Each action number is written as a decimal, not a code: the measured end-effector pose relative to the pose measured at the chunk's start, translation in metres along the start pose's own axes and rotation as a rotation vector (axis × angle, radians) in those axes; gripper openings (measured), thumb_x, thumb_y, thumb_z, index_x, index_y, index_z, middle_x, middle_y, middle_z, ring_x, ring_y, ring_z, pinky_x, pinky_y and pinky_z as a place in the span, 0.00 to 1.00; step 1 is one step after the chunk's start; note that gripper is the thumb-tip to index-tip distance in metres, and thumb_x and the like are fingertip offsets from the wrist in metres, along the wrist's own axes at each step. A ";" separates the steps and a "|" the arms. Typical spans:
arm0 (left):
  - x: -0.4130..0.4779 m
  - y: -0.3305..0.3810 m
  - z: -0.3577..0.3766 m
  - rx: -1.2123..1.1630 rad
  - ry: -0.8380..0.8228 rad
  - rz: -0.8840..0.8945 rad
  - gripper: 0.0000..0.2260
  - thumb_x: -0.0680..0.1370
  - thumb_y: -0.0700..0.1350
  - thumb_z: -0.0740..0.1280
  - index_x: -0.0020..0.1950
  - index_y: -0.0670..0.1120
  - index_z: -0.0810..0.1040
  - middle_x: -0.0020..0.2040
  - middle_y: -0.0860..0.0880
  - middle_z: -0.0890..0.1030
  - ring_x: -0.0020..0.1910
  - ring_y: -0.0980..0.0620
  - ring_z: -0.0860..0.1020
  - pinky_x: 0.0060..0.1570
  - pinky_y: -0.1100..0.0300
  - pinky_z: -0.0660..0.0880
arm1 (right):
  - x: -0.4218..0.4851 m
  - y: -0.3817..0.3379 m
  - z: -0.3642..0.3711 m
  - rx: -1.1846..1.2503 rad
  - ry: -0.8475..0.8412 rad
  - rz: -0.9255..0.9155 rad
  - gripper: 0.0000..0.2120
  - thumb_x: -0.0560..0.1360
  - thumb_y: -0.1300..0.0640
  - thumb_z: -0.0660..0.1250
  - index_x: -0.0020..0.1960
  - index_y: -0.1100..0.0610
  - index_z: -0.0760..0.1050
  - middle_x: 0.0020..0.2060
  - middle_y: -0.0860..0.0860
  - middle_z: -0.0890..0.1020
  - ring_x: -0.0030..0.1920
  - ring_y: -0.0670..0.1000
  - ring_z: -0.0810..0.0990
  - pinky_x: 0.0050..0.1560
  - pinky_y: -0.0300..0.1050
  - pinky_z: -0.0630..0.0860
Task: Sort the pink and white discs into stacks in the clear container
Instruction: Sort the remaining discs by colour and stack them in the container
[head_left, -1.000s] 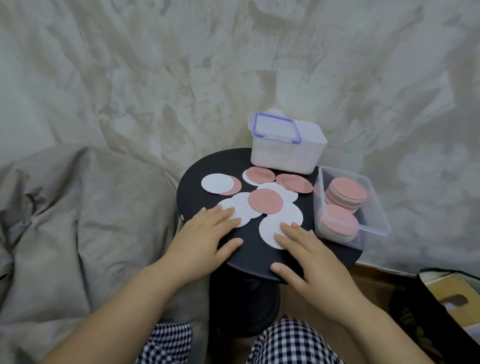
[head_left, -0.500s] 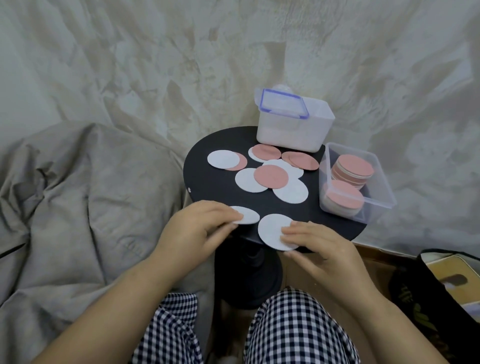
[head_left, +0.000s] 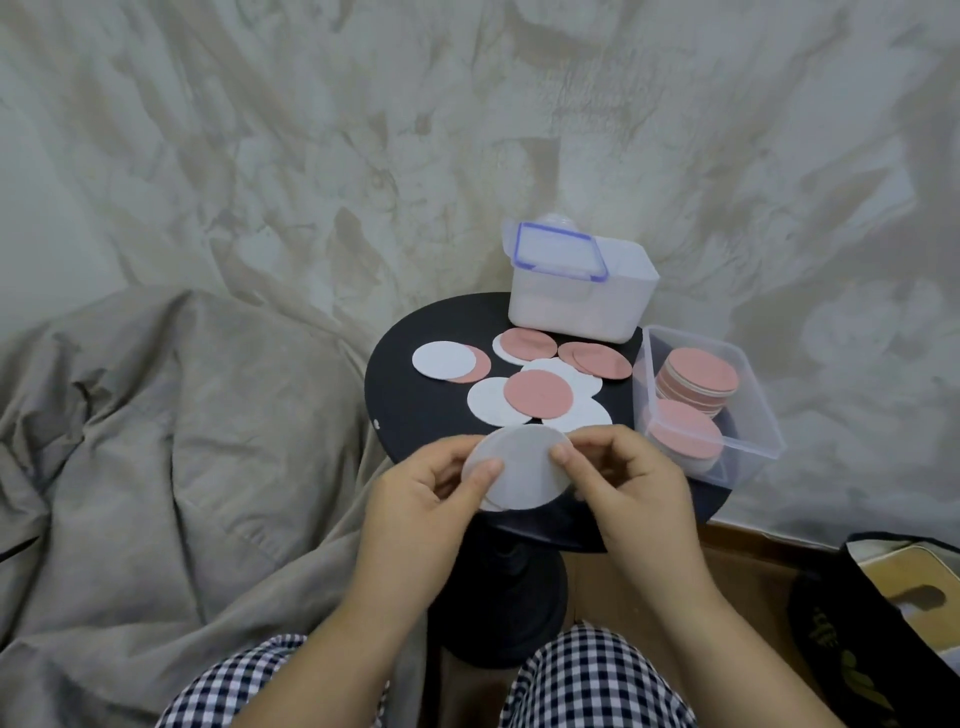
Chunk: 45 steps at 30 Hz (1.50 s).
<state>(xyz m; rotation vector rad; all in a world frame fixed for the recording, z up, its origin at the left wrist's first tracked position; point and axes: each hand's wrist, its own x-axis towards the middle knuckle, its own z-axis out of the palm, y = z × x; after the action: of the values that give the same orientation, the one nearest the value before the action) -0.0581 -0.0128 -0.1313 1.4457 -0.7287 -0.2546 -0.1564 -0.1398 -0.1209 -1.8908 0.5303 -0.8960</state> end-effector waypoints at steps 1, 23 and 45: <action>0.005 -0.001 -0.002 0.027 0.032 0.004 0.08 0.74 0.38 0.68 0.45 0.50 0.81 0.42 0.57 0.84 0.43 0.60 0.82 0.43 0.68 0.75 | 0.007 0.001 0.003 -0.024 -0.011 -0.004 0.03 0.71 0.56 0.70 0.43 0.48 0.78 0.36 0.41 0.82 0.38 0.40 0.78 0.40 0.30 0.72; 0.040 -0.033 -0.014 0.261 0.232 -0.028 0.02 0.78 0.46 0.63 0.48 0.53 0.72 0.44 0.54 0.82 0.46 0.54 0.80 0.46 0.53 0.77 | 0.069 0.026 0.013 -0.593 -0.166 -0.063 0.10 0.78 0.52 0.60 0.51 0.53 0.79 0.45 0.46 0.82 0.45 0.48 0.75 0.42 0.41 0.65; 0.021 -0.011 0.012 -0.058 -0.056 -0.071 0.06 0.79 0.42 0.62 0.52 0.52 0.74 0.43 0.50 0.85 0.46 0.52 0.83 0.50 0.47 0.79 | 0.030 0.008 0.015 0.132 -0.037 0.128 0.06 0.78 0.56 0.61 0.48 0.49 0.76 0.43 0.47 0.83 0.40 0.43 0.80 0.38 0.40 0.78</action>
<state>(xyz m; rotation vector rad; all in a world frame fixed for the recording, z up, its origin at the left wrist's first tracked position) -0.0462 -0.0358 -0.1362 1.4158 -0.7104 -0.3700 -0.1255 -0.1553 -0.1211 -1.7304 0.5501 -0.7914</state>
